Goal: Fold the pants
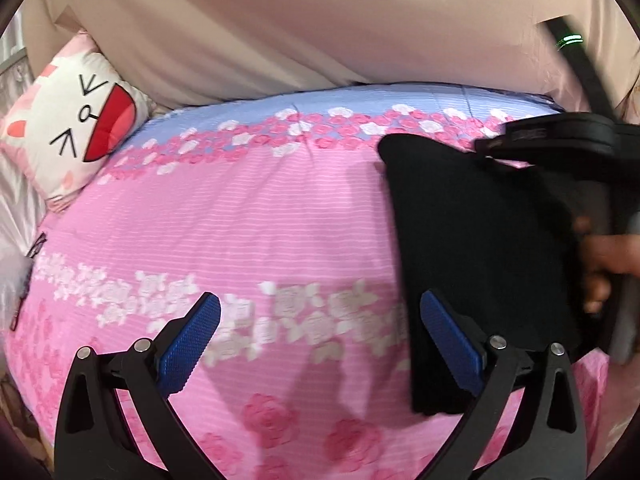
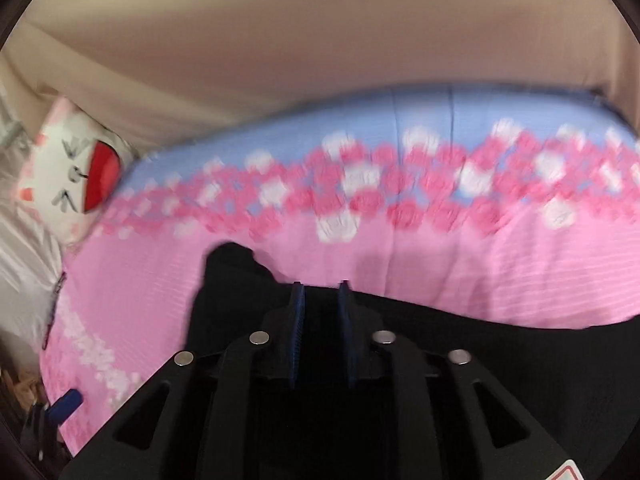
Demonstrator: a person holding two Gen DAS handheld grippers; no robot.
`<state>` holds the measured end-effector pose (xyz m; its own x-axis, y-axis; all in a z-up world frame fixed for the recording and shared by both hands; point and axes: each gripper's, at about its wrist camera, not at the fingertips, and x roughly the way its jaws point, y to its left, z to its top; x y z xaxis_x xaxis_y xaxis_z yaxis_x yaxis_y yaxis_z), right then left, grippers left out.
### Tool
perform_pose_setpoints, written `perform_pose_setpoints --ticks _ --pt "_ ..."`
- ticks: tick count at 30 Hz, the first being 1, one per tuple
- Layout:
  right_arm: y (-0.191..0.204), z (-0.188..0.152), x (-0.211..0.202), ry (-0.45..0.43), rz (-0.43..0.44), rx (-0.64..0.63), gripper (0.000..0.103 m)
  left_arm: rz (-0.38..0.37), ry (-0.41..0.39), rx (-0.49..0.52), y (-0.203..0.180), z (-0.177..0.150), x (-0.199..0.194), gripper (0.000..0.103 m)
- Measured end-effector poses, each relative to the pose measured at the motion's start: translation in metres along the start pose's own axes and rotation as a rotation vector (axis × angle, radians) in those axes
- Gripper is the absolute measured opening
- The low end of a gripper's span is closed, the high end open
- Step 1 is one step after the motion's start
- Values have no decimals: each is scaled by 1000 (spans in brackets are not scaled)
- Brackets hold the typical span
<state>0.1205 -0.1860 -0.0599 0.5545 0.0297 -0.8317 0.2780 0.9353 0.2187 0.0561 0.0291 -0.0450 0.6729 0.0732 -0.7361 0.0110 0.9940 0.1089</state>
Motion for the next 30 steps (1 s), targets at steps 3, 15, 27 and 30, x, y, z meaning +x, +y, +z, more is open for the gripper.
perform_pose_setpoints --ticks 3,15,27,30 --pt "-48 -29 -18 -16 -234 54 17 -11 -2 -26 15 -6 -3 98" --pt "-147 -133 -141 -124 -162 345 30 -68 -2 60 -30 -8 -10 98" --pt "-137 -182 -171 -67 -193 161 46 -205 112 45 -40 -30 -10 98" --pt "-128 -190 -159 -32 -252 94 46 -178 113 112 -51 -42 -10 98"
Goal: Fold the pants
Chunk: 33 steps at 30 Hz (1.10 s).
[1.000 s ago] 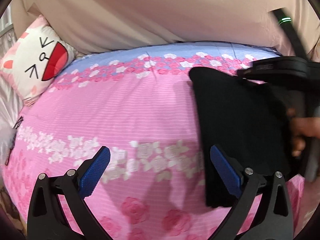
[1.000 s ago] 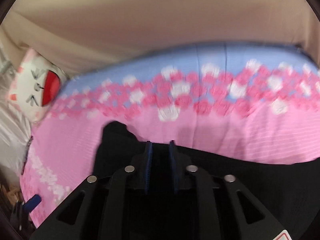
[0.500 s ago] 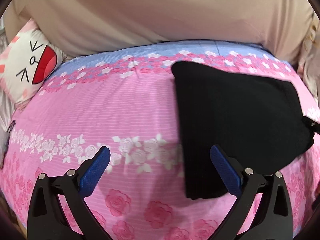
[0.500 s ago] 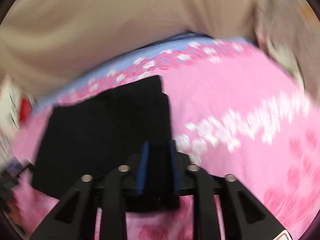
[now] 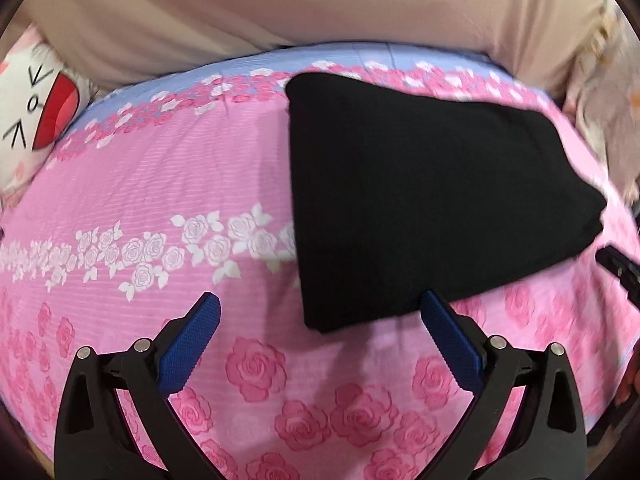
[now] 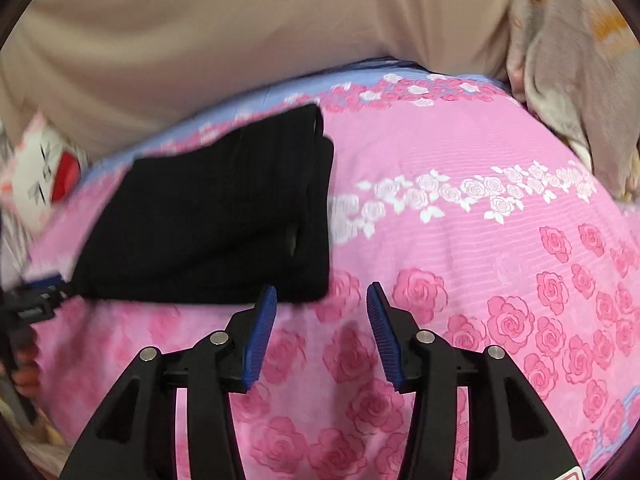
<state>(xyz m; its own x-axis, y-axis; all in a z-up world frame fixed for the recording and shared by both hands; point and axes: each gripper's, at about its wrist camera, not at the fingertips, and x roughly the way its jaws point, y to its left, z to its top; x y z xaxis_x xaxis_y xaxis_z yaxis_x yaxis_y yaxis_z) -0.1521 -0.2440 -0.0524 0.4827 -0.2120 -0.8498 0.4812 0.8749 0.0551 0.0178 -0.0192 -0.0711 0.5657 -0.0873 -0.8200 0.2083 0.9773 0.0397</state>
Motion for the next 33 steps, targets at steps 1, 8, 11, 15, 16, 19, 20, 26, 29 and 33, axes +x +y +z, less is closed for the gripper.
perform_pose_setpoints --ticks 1,8,11,15,16,19,20,26,29,33 --pt "4 0 7 11 -11 -21 46 9 7 21 -4 -2 2 98" --pt "10 27 7 -44 15 -14 16 144 -37 51 -14 9 7 98" --pt "-6 21 26 8 7 40 16 110 -19 -5 -2 19 16 98" --pt "-15 20 17 26 46 90 28 121 16 6 -5 10 23 98" --pt "-14 21 11 18 49 87 30 131 13 18 -7 7 20 98" --pt "-13 19 -2 11 51 89 36 131 2 30 -9 3 10 98" --pt "-15 19 -6 3 60 106 41 128 3 29 -8 4 9 98" --pt "-10 23 -37 -101 83 138 47 120 -13 32 -6 1 -5 98" --pt "6 37 -52 -162 93 96 47 117 -23 34 -7 3 -10 98" --pt "26 55 -54 -201 123 39 47 123 -29 46 -9 3 -11 98"
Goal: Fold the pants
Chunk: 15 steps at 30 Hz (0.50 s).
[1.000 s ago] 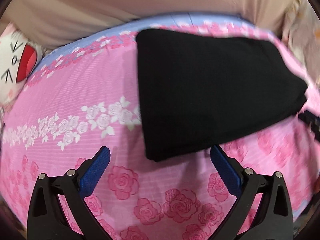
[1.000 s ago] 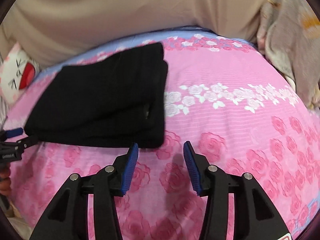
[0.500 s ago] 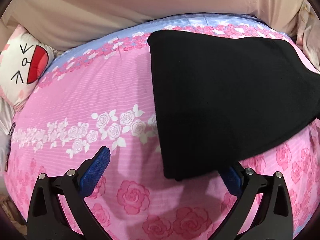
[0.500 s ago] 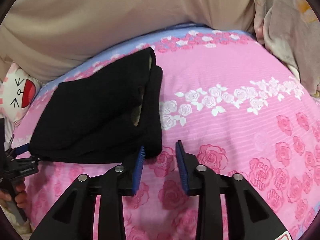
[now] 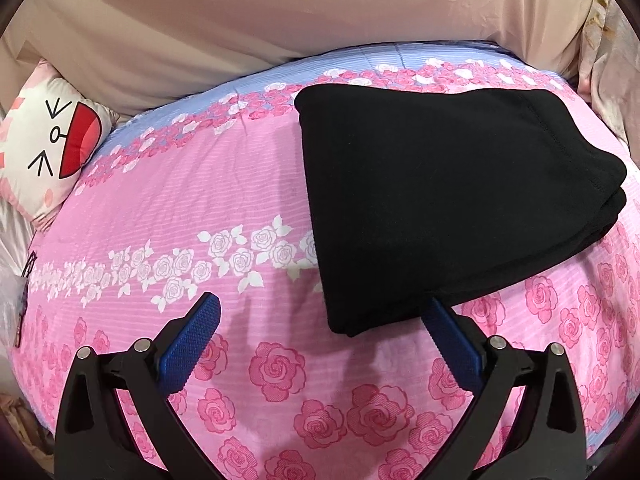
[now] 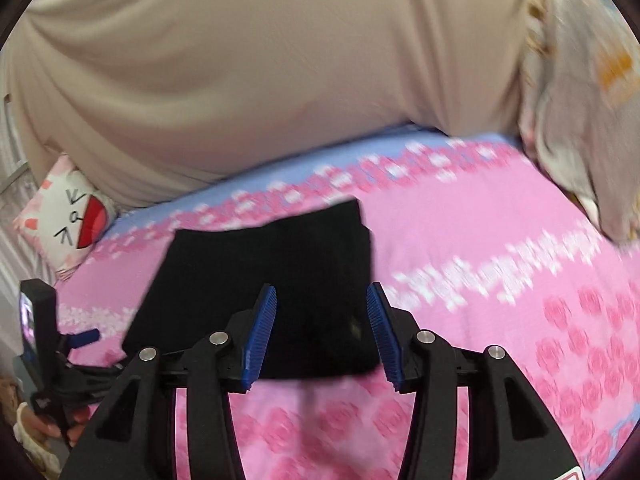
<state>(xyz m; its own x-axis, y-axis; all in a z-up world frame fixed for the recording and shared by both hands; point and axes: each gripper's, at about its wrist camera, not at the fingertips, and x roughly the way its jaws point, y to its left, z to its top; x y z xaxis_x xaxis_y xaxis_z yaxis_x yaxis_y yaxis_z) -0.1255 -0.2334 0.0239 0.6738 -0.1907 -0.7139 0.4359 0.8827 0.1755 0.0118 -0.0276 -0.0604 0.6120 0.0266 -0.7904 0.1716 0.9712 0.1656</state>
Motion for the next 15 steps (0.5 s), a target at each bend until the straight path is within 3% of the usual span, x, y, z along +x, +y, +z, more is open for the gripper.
perform_pose_setpoints --ticks 2,4,5,7,11,15 --pt "-1 -1 18 33 -27 -15 57 3 8 -1 1 -1 2 98" --pt "-16 -18 50 144 -152 -16 57 4 12 -5 5 -2 2 98" --pt "-26 -29 61 189 -128 14 57 -4 9 -6 8 -2 0 98" --pt "-43 -37 58 193 -19 136 57 -56 -13 -21 18 -2 -11 98" --pt "-57 -32 47 183 40 216 61 -173 -86 -128 42 16 -25 98" --pt "-71 -24 53 166 159 330 66 -268 13 -261 48 42 20 98"
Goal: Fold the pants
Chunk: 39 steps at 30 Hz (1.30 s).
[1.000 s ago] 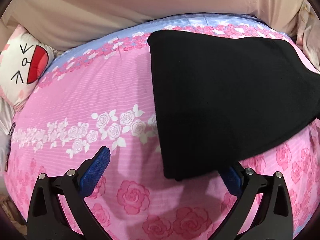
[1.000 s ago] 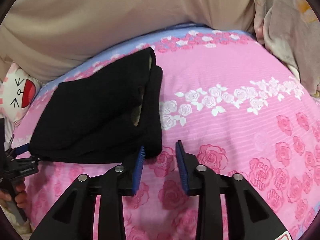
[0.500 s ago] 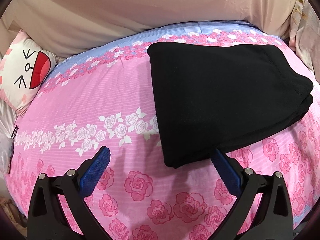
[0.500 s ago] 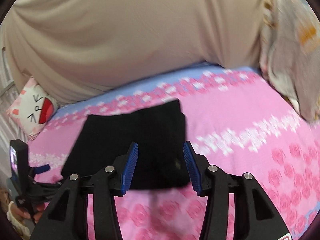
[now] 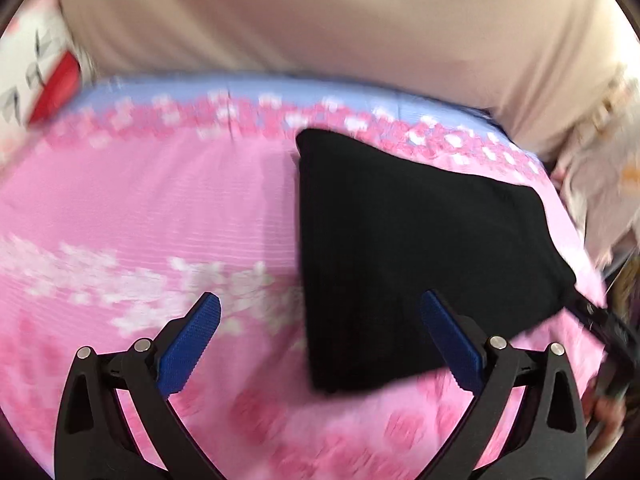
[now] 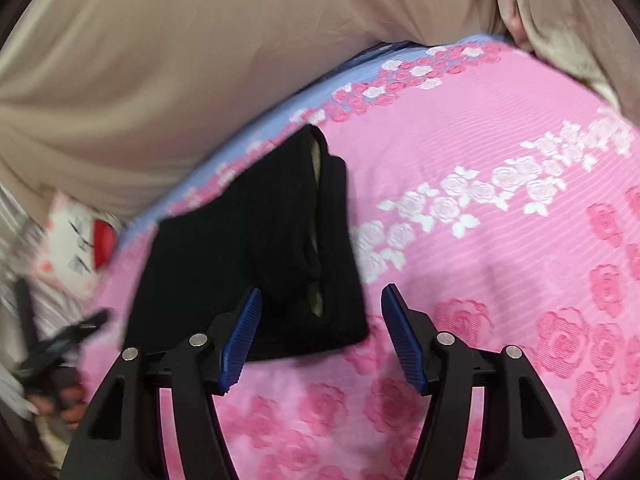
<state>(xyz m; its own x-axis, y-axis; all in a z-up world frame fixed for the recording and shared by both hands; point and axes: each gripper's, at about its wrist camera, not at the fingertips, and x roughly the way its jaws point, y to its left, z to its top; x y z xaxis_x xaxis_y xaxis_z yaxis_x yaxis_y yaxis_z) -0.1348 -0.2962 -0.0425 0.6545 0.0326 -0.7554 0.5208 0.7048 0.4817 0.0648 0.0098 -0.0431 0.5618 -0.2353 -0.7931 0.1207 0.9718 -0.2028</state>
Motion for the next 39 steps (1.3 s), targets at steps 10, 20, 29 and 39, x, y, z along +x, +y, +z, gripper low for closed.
perform_pose_setpoints --ticks 10,20,29,39 --pt "5 1 45 67 69 16 46 -153 119 -42 -18 2 45 50" --pt "48 -54 -6 137 136 -87 46 -259 175 -28 31 -29 -32 41" --pt "94 -49 -62 -97 -45 -255 32 34 -116 73 15 -36 -84 65" --pt "113 9 83 62 -166 -401 22 250 -58 191 -40 -1 14 95"
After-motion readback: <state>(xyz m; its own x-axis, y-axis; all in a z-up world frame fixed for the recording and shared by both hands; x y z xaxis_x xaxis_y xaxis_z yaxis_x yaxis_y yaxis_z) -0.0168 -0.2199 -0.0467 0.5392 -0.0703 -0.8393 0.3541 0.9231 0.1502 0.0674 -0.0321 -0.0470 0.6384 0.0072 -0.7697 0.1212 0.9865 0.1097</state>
